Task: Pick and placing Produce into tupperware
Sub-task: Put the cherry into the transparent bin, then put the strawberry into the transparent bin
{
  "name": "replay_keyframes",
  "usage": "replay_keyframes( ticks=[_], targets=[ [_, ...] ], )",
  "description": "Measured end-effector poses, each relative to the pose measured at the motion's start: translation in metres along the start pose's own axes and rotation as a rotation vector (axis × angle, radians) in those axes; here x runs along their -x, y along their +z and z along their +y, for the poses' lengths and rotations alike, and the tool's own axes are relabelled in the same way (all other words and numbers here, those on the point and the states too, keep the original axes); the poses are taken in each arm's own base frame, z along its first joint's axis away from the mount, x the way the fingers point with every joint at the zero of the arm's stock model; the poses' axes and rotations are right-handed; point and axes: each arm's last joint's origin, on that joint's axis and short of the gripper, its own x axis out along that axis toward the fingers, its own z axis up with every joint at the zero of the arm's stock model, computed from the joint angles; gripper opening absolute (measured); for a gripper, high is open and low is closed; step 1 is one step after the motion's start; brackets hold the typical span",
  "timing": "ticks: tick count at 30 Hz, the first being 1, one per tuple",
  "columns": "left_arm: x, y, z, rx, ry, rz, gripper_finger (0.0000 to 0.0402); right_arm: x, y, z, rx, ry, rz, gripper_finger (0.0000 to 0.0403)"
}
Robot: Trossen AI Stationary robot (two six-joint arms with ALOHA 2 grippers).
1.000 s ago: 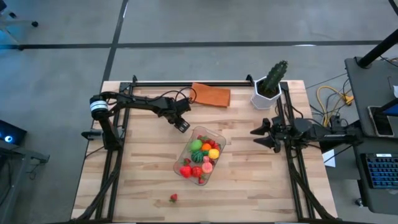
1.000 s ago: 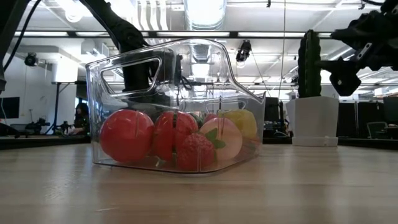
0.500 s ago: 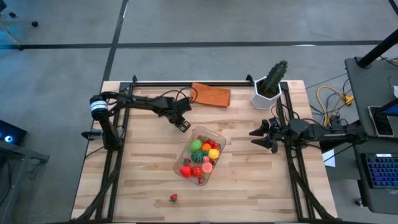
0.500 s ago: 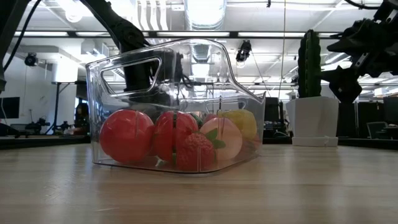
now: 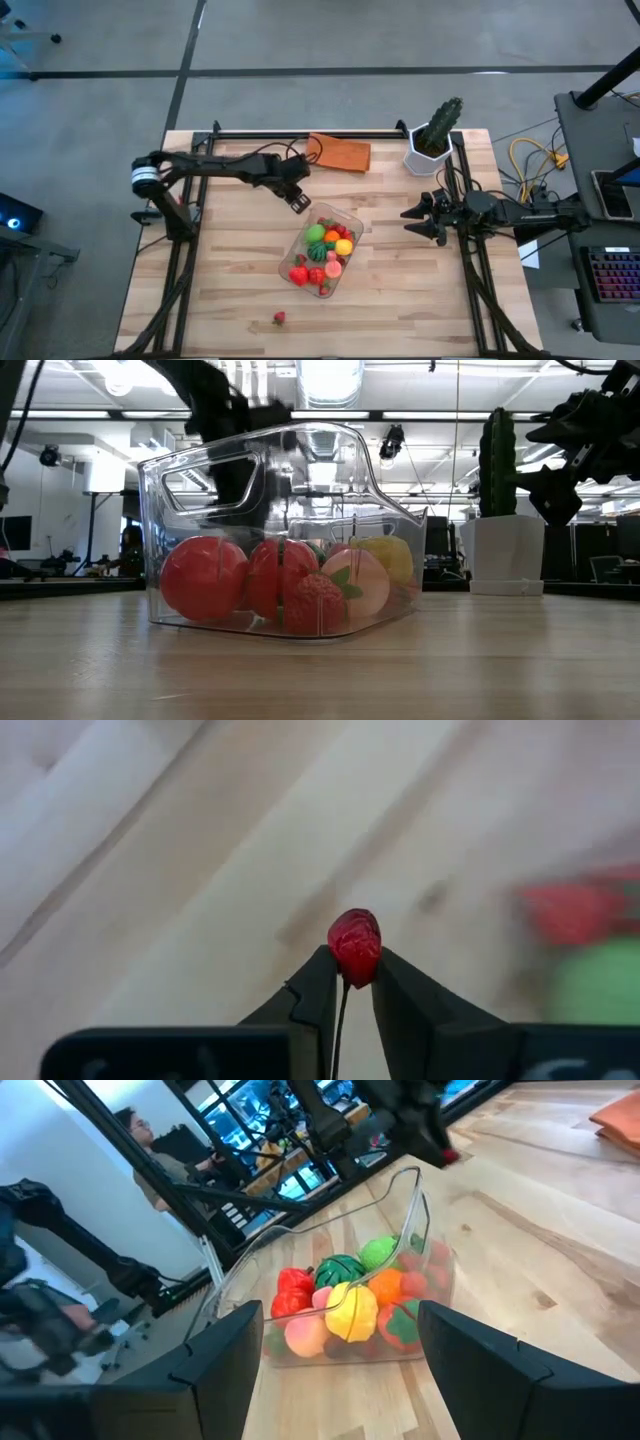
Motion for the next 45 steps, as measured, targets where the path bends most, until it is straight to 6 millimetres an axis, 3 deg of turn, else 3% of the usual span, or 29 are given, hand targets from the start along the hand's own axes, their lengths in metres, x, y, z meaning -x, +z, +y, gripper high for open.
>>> replay_keyframes(
  ticks=[7, 10, 13, 18, 23, 28, 34, 37, 45],
  targets=[
    [0.064, -0.005, -0.053, -0.098, -0.203, -0.184, 0.004, 0.0, 0.0, 0.0, 0.0, 0.001, -0.001, 0.0258],
    [0.077, -0.01, -0.076, -0.108, -0.275, -0.212, 0.004, 0.0, 0.0, 0.0, 0.0, 0.001, -0.001, 0.0258],
    [0.08, -0.017, -0.095, -0.147, -0.307, -0.202, 0.0043, 0.0, 0.0, 0.0, 0.0, 0.001, -0.001, 0.0258],
    [0.062, -0.031, -0.118, -0.062, -0.314, -0.117, 0.0086, 0.0, 0.0, 0.0, 0.0, 0.001, -0.001, 0.0258],
    [0.051, -0.042, -0.131, 0.064, -0.313, -0.054, 0.0162, 0.0, 0.0, 0.0, 0.0, 0.002, -0.001, 0.0258],
    [0.064, -0.044, -0.13, 0.144, -0.375, -0.016, 0.0223, 0.0, 0.0, 0.0, 0.0, 0.001, -0.001, 0.0258],
    [0.104, -0.058, -0.13, 0.119, -0.464, -0.019, 0.0233, 0.0, 0.0, 0.0, 0.0, 0.0, -0.001, 0.0258],
    [0.118, -0.073, -0.133, 0.001, -0.476, -0.022, 0.0233, 0.0, 0.0, 0.0, 0.0, 0.001, -0.001, 0.0258],
    [0.129, -0.138, -0.164, -0.239, -0.481, 0.057, 0.0233, 0.0, 0.0, 0.0, 0.0, 0.001, -0.001, 0.0258]
  ],
)
